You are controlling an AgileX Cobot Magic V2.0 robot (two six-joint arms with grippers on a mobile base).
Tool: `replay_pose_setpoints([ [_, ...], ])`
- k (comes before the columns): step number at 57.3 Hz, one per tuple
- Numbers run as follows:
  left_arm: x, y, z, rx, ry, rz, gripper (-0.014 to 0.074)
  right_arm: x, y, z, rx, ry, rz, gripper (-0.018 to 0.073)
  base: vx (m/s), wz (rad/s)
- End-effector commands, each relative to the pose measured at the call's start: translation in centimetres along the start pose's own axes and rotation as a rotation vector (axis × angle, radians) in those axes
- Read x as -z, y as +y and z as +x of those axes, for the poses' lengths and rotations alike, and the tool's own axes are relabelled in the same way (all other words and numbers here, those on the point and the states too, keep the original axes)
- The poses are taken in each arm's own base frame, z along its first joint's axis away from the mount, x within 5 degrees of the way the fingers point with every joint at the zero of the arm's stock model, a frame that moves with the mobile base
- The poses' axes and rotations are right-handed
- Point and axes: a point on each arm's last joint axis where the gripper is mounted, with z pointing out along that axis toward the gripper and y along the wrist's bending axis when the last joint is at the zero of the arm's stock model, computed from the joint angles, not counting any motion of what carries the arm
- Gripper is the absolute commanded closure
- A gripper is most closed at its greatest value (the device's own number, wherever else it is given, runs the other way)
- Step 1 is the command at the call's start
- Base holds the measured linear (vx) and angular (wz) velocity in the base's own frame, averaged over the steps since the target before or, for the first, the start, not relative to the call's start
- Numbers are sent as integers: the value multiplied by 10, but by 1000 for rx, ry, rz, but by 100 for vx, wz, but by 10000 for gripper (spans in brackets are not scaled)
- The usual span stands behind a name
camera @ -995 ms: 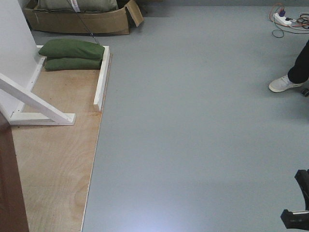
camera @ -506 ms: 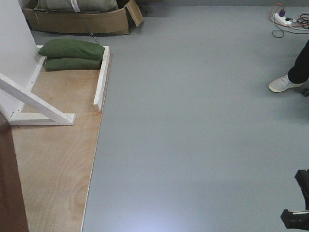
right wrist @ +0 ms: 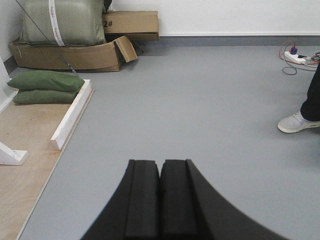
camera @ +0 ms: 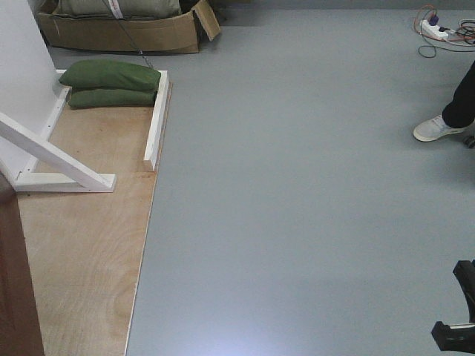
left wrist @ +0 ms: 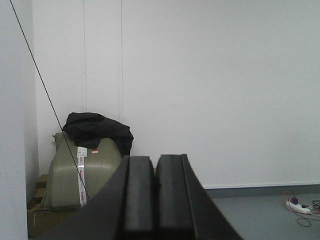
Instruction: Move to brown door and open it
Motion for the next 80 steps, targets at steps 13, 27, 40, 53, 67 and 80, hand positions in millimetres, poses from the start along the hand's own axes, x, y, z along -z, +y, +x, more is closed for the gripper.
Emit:
replay_pose_setpoints([
  [13,-10,-3,-34,-16,-119,16,561,0,0,-6,10,-78,5,559,0,0],
  [27,-16,-4,-35,-13,-112,15,561,0,0,-6,10,-78,5,559,0,0],
  [40,-16,-4,-36,-6,-116,16,561,0,0,-6,10,-78,5,559,0,0],
  [53,-16,-4,-36,-2,-116,16,561,0,0,-6,10,-78,5,559,0,0],
  [67,-16,-3,-36,5,-116,13,561,0,0,-6,10,-78,5,559,0,0],
  [80,-16,-4,-38,-23,-128,13,561,0,0,-6,10,-78,5,559,0,0],
])
